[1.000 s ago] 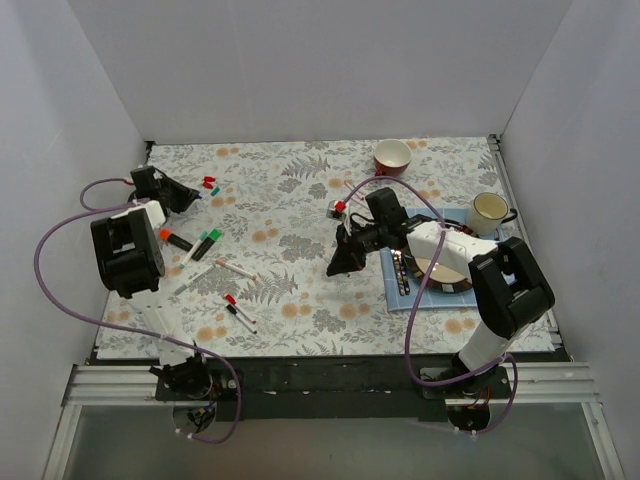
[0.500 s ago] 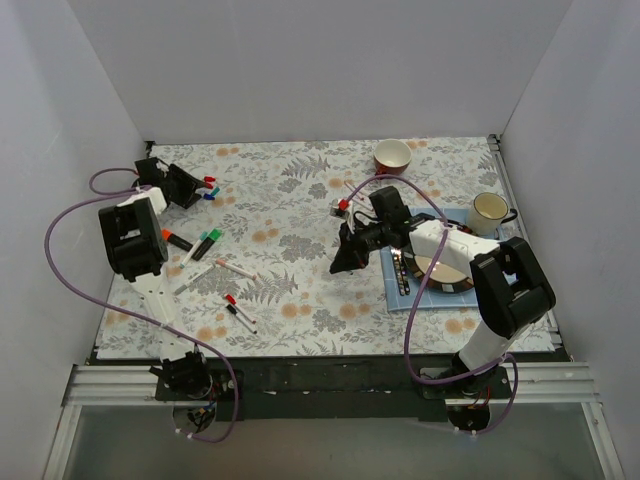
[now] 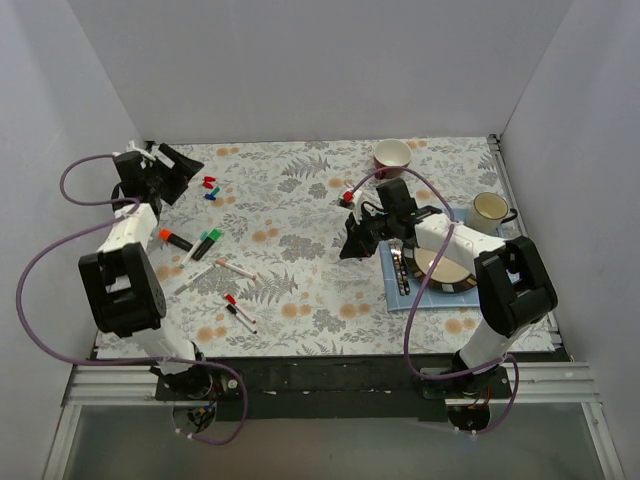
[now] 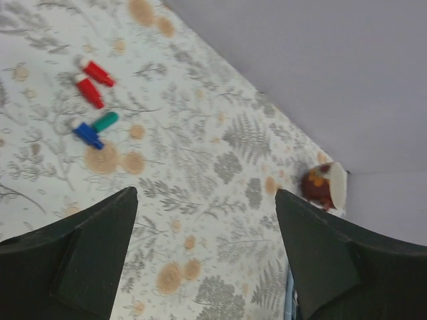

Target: Open the pen caps

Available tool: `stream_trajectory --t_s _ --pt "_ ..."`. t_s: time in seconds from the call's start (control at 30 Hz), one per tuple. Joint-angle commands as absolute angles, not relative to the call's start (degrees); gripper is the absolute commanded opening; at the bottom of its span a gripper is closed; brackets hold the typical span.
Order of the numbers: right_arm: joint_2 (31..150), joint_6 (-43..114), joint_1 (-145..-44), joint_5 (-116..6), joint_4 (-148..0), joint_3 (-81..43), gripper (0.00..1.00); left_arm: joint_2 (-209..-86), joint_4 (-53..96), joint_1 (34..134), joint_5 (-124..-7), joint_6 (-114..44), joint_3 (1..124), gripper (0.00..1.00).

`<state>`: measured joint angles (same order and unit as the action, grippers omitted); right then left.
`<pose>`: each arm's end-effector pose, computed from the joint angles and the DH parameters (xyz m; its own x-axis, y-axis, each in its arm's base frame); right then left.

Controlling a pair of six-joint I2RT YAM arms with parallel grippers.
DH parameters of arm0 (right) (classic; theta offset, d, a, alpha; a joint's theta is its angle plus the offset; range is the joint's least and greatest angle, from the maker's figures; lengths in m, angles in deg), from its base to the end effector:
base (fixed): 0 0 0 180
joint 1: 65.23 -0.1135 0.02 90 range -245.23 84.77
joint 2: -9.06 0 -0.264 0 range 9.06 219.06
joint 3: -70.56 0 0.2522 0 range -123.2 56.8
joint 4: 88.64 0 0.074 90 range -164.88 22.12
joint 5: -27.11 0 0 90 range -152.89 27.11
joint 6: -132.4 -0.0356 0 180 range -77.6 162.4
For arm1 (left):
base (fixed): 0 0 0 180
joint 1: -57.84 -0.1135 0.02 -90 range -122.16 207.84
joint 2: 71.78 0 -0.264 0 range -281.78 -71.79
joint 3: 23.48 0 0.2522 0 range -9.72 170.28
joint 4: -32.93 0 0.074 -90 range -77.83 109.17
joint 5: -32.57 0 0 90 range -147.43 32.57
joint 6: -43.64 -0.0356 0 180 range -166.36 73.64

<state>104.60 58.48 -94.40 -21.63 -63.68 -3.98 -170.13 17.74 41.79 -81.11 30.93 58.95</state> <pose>0.2950 0.1916 0.2135 -0.3908 -0.4566 -0.7993 -0.9106 0.3190 0.2630 0.3808 0.0947 0.2504 -0.1846 -0.9827 0.0141 -0.4674 0.0752 -0.8809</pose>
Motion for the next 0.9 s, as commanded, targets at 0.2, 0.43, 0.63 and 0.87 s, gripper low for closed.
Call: stream_trajectory --t_s 0.2,0.43,0.63,0.87 --pt "106.26 64.02 -93.45 -40.64 -59.24 -11.84 0.01 -146.77 23.05 47.28 -87.93 28.44 41.37 0.98" --pt "119.52 68.76 -93.27 -52.31 -51.78 -26.07 0.02 -130.44 13.21 55.11 -80.83 16.85 32.74 0.98" --pt "130.25 71.05 -93.27 -59.09 -48.07 -39.25 0.16 -122.24 11.44 57.14 -75.71 15.69 27.99 0.98" --pt "136.49 71.14 -93.09 -62.62 -46.67 -46.38 0.29 -122.76 11.79 57.05 -76.85 17.62 28.07 0.98"
